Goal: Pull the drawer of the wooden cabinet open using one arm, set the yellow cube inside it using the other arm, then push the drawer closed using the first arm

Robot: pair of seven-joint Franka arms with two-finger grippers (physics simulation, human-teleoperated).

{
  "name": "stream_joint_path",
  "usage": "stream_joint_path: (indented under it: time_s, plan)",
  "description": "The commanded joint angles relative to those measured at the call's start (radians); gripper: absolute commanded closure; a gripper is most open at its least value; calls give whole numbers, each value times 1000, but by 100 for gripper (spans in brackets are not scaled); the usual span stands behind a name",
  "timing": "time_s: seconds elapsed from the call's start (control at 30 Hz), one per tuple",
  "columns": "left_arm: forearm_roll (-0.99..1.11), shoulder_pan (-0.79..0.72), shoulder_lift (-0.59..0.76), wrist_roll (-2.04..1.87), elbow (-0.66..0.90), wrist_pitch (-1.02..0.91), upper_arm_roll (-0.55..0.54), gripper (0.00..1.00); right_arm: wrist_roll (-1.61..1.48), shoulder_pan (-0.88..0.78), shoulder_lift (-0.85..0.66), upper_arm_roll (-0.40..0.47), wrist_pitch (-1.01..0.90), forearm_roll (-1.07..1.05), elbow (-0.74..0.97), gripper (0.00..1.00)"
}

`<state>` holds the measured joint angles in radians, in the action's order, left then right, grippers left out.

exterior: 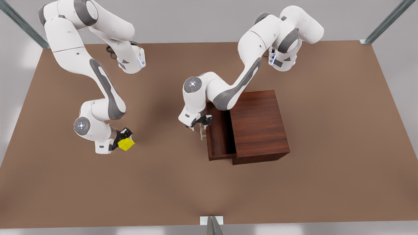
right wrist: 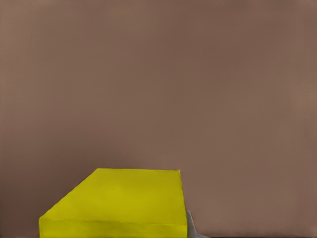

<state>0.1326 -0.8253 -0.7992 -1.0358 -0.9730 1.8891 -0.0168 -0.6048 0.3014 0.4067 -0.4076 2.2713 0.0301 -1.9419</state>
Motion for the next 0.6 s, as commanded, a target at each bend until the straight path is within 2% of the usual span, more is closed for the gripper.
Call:
stream_joint_path:
  time_s: [0.0, 0.07, 0.1, 0.13, 0.17, 0.2, 0.27, 0.33, 0.37, 0.4, 0.47, 0.57]
  plan:
    - [-106, 43, 92, 43, 13, -174, -2, 32, 43, 2, -9, 0, -131, 10, 60, 37]
    - [-192, 219, 187, 308, 13, -344, -2, 32, 74, 1, -9, -7, -188, 13, 133, 37]
    - [-208, 288, 193, 409, 13, -383, 0, 31, 91, -8, -9, -10, -211, 13, 161, 37]
    - [-211, 415, 204, 561, 13, -439, 0, 27, 151, -19, -8, -20, -263, 14, 208, 37]
    - [-211, 460, 206, 606, 11, -452, 0, 20, 183, -33, -8, -26, -268, 14, 222, 37]
    - [-209, 532, 210, 701, 11, -461, 3, 0, 256, -44, -5, -59, -320, 14, 262, 37]
    - [-205, 653, 241, 925, 11, -498, 15, 0, 373, -108, -3, -63, -366, 14, 308, 37]
    - [-169, 686, 294, 1013, 4, -565, 17, 0, 506, -177, -2, -65, -400, 14, 351, 37]
    - [-172, 712, 400, 1016, -96, -567, 24, 7, 580, -215, 0, -65, -443, 14, 403, 37]
    - [-169, 712, 455, 1036, -165, -536, 24, 0, 623, -238, 3, -65, -463, 14, 429, 37]
    - [-145, 710, 584, 1056, -363, -400, 24, 0, 772, -318, 24, -65, -472, 14, 491, 37]
    - [-123, 710, 568, 1063, -360, -398, 21, 0, 956, -436, 103, -56, -549, 19, 635, 37]
